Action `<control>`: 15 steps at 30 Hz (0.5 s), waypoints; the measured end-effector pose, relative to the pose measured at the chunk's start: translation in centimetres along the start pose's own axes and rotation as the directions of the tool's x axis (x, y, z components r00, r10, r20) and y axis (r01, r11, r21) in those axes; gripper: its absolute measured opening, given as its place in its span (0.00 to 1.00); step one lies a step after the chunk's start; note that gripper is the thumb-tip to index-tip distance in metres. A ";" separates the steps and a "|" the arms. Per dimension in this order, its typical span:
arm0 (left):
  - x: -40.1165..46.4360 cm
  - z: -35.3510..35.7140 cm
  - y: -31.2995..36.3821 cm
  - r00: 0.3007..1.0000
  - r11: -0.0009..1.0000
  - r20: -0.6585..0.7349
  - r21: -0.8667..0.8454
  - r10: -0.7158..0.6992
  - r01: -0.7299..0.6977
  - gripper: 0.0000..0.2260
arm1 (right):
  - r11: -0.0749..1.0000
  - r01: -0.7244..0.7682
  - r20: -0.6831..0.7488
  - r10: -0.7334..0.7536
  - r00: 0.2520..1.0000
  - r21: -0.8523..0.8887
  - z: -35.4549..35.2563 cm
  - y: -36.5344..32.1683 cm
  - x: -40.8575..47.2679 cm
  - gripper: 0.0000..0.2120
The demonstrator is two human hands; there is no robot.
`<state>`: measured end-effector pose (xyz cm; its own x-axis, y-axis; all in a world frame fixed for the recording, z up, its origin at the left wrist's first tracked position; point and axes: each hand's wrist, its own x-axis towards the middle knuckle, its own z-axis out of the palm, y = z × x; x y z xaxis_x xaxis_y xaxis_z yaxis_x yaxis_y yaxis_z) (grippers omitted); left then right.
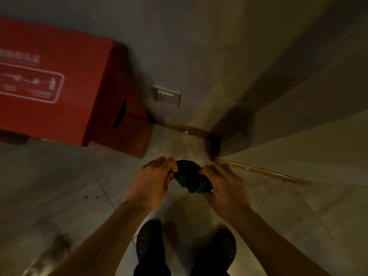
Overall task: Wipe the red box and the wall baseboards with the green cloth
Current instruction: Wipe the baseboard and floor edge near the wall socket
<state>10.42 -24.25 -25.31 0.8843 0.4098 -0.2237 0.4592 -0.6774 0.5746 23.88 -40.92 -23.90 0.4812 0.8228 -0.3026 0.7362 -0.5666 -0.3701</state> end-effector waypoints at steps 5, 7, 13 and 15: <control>2.1 6.6 -5.5 0.999 0.999 -0.009 0.008 -0.033 0.033 0.08 | 0.999 0.037 -0.039 -0.037 0.999 -0.017 7.3 3.5 3.8 0.25; 3.0 8.5 -7.3 1.000 0.999 -0.002 0.033 -0.023 0.023 0.08 | 0.998 0.050 -0.055 -0.052 0.997 -0.025 9.8 4.7 5.3 0.26; 7.1 13.5 -12.2 1.000 0.995 0.000 0.093 0.031 -0.031 0.07 | 0.991 0.106 -0.116 -0.115 0.987 -0.080 15.5 7.9 10.1 0.26; 8.8 14.8 -13.8 0.999 0.993 -0.017 0.105 0.052 -0.050 0.07 | 0.990 0.104 -0.164 -0.119 0.979 -0.097 17.0 8.9 11.9 0.27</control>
<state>13.16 -20.38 -46.87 0.9054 0.3844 -0.1800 0.4209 -0.7576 0.4989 28.08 -36.90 -45.70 0.4612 0.8806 -0.1083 0.8251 -0.4706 -0.3126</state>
